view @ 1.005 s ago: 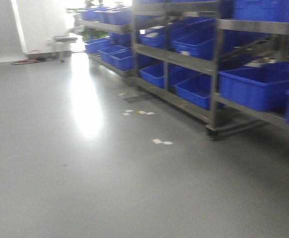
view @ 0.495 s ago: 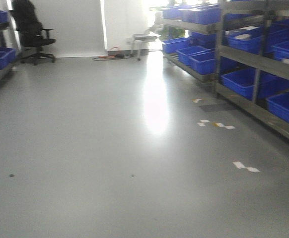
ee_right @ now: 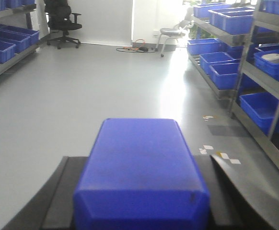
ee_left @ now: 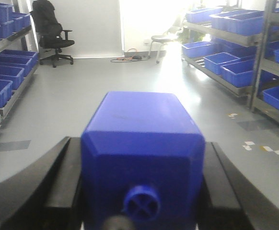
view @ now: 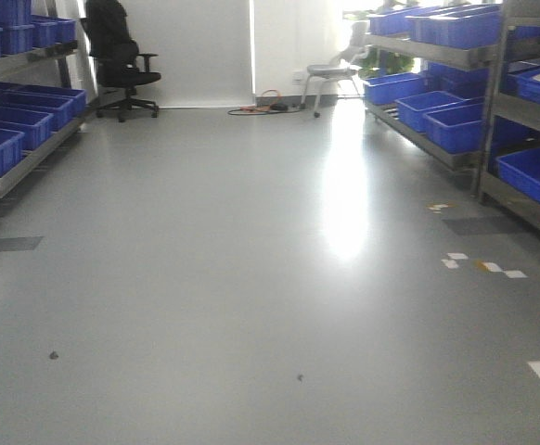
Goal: Pick and sort blue part to right shelf
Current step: 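Drive the base down the aisle to the shelf of blue bins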
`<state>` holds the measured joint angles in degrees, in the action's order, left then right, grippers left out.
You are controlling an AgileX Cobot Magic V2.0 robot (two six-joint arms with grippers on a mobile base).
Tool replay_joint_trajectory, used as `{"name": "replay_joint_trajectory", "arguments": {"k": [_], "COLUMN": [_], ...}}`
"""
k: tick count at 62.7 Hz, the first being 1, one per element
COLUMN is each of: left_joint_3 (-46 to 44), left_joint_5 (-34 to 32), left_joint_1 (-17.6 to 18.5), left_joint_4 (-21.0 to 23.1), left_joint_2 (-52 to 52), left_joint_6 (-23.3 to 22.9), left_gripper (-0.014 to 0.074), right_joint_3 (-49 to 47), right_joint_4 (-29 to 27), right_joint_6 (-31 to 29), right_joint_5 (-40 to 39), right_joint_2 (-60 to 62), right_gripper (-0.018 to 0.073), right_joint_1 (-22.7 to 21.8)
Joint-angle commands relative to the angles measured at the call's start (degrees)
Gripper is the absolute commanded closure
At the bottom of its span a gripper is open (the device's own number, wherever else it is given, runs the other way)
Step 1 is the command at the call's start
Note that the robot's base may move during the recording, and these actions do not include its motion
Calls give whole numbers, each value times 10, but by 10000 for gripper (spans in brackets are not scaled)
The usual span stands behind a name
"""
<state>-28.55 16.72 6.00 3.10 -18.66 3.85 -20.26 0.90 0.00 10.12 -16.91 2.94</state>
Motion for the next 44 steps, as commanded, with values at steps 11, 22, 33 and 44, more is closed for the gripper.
{"name": "replay_joint_trajectory", "arguments": {"k": [11,22,33,44], "left_joint_3": [-16,-16,-16,-16], "left_joint_5": [-52,-52,-52,-52], "left_joint_1": [0,0,0,0], "left_joint_4": [1,1,1,1], "left_joint_2": [-5,-5,-5,-5], "left_joint_6": [-5,-5,-5,-5], "left_gripper": [263,263,263,263], "right_joint_3": [-16,-16,-16,-16], "right_joint_4": [5,5,5,5], "right_joint_6": [0,0,0,0], "right_joint_5": [-53,-53,-53,-53], "right_joint_2": [-4,-4,-4,-4], "right_gripper": [177,177,177,177], "right_joint_1": [-4,-4,-4,-4]}}
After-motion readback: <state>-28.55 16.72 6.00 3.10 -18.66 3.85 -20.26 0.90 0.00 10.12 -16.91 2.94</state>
